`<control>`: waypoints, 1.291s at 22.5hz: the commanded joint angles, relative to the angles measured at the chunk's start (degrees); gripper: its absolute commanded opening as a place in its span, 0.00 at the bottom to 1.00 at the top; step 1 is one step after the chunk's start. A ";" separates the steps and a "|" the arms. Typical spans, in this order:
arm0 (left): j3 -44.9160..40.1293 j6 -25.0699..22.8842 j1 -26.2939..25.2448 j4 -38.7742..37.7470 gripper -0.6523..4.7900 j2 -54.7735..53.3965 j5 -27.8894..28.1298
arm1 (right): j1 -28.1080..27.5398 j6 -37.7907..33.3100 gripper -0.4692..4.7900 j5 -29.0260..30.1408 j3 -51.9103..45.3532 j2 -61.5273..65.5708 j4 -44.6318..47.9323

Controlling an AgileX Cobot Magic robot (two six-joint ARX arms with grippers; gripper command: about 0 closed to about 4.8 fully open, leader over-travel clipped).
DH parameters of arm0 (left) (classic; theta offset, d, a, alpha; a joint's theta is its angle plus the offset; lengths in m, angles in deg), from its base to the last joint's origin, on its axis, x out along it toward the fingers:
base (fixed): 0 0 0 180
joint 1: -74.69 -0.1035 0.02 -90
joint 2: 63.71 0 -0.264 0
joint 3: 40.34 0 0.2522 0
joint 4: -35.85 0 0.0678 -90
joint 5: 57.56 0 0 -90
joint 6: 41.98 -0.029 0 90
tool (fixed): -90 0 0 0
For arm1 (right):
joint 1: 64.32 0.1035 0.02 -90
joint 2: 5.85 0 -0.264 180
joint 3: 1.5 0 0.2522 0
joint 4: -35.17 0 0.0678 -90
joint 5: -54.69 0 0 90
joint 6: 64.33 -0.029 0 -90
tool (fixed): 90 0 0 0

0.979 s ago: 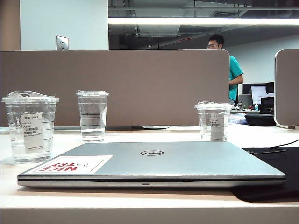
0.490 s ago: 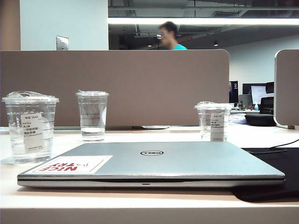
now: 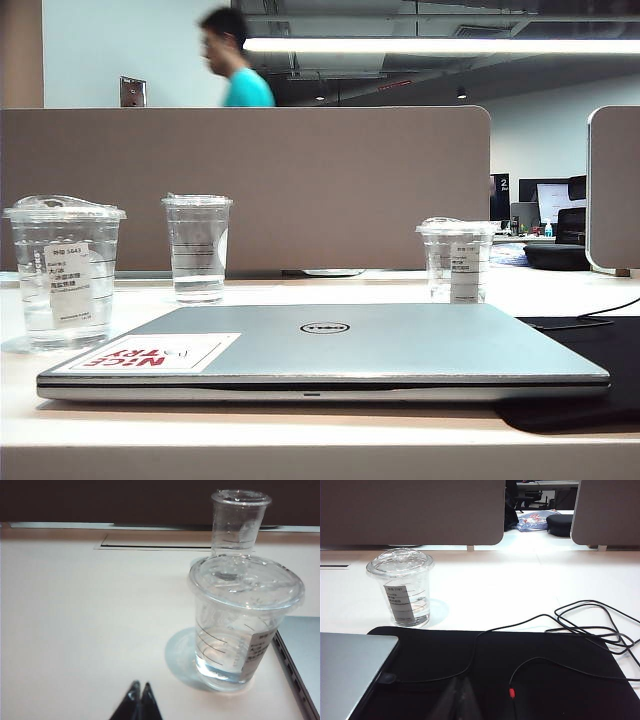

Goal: Pick up the coffee cup on the middle and place it on the left side of the laptop.

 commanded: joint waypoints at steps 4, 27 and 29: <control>0.17 -0.66 -0.02 3.52 0.11 0.00 -0.07 | 0.15 -0.09 0.08 -0.04 -0.22 -0.09 1.01; 0.17 -2.97 -0.04 4.39 0.11 0.00 0.11 | 0.92 -0.11 0.08 -0.04 -0.22 -0.09 1.01; 0.17 -2.97 -0.04 4.39 0.11 0.00 0.11 | 0.92 -0.11 0.08 -0.04 -0.22 -0.09 1.01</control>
